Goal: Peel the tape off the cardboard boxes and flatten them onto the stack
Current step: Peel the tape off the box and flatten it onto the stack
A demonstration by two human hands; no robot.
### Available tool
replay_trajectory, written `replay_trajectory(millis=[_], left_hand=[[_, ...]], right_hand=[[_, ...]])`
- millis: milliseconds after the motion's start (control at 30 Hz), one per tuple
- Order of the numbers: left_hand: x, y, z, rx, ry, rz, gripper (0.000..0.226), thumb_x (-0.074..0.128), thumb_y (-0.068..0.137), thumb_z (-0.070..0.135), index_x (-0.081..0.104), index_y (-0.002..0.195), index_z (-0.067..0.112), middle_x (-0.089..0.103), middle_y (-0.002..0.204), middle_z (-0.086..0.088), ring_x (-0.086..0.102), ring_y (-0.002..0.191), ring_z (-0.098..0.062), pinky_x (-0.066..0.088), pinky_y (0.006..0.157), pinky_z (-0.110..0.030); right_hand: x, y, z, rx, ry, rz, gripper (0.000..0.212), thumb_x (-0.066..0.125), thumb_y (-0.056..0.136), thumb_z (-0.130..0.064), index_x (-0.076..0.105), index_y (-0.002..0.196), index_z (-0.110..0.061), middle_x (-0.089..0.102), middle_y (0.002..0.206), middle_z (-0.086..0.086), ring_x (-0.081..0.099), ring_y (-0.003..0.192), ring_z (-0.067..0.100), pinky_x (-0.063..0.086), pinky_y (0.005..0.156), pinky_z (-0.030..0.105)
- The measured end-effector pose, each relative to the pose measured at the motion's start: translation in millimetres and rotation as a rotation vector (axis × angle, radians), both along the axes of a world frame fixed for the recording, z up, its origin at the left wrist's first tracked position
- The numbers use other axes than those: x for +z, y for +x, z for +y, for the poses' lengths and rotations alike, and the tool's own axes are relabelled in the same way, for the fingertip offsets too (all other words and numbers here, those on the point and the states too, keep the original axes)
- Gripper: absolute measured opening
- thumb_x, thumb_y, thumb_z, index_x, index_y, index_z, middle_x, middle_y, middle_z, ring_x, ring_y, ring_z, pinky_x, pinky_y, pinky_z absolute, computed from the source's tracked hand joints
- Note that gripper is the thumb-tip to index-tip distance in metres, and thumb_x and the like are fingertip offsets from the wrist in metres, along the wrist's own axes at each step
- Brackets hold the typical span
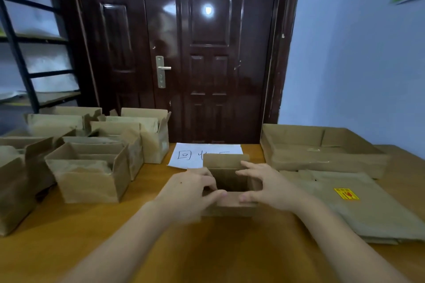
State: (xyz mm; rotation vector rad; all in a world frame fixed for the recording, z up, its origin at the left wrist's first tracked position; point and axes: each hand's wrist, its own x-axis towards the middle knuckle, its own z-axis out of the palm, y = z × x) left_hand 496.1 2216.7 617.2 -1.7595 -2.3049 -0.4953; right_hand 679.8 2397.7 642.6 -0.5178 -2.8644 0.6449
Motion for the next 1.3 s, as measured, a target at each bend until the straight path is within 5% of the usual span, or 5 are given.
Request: replay_trajectory(millis=[100, 267, 667, 833, 1300], left_hand=[[1, -12, 12, -0.046, -0.028, -0.060, 0.073, 0.024, 0.074, 0.100, 0.063, 0.105, 0.047, 0.046, 0.131, 0.026, 0.048, 0.118, 0.001, 0.041, 0.087, -0.014], [-16, -23, 26, -0.032, -0.220, -0.148, 0.119, 0.039, 0.062, 0.107, 0.014, 0.159, 0.044, -0.008, 0.170, 0.020, -0.016, 0.153, -0.003, 0.008, 0.120, -0.035], [-51, -26, 41, 0.071, 0.016, -0.266, 0.115, 0.041, 0.055, 0.105, 0.025, 0.152, 0.047, 0.032, 0.143, 0.026, 0.033, 0.117, 0.006, 0.042, 0.097, -0.021], [-53, -23, 38, 0.088, 0.029, -0.286, 0.120, 0.038, 0.053, 0.107, 0.024, 0.156, 0.047, 0.025, 0.153, 0.028, 0.041, 0.128, -0.002, 0.041, 0.100, -0.024], [-24, -24, 17, 0.088, 0.018, -0.223, 0.119, 0.040, 0.061, 0.104, 0.026, 0.160, 0.040, 0.014, 0.171, 0.013, -0.004, 0.158, -0.015, -0.001, 0.118, -0.044]], right_hand=[[-9, -8, 9, 0.018, -0.030, -0.049, 0.094, 0.072, 0.079, -0.068, 0.027, 0.157, -0.042, 0.011, 0.167, -0.019, 0.009, 0.153, 0.011, 0.020, 0.124, 0.047], [-16, -13, 20, 0.020, -0.056, -0.085, 0.108, 0.076, 0.074, -0.068, 0.018, 0.160, -0.039, 0.008, 0.168, -0.016, 0.003, 0.155, 0.012, 0.018, 0.125, 0.048], [-33, -18, 13, -0.003, -0.087, 0.040, 0.085, 0.071, 0.092, -0.042, 0.020, 0.160, -0.032, 0.018, 0.164, -0.017, 0.026, 0.148, 0.007, 0.031, 0.117, 0.027], [-41, -14, 4, -0.014, -0.122, 0.080, 0.081, 0.063, 0.099, -0.038, 0.013, 0.162, -0.033, 0.006, 0.166, -0.020, 0.003, 0.152, 0.000, 0.017, 0.124, 0.031], [-65, -9, -18, -0.299, -0.040, 0.338, 0.090, 0.048, 0.092, -0.067, 0.000, 0.161, -0.034, -0.005, 0.166, -0.017, -0.005, 0.152, 0.002, 0.012, 0.120, 0.035]])
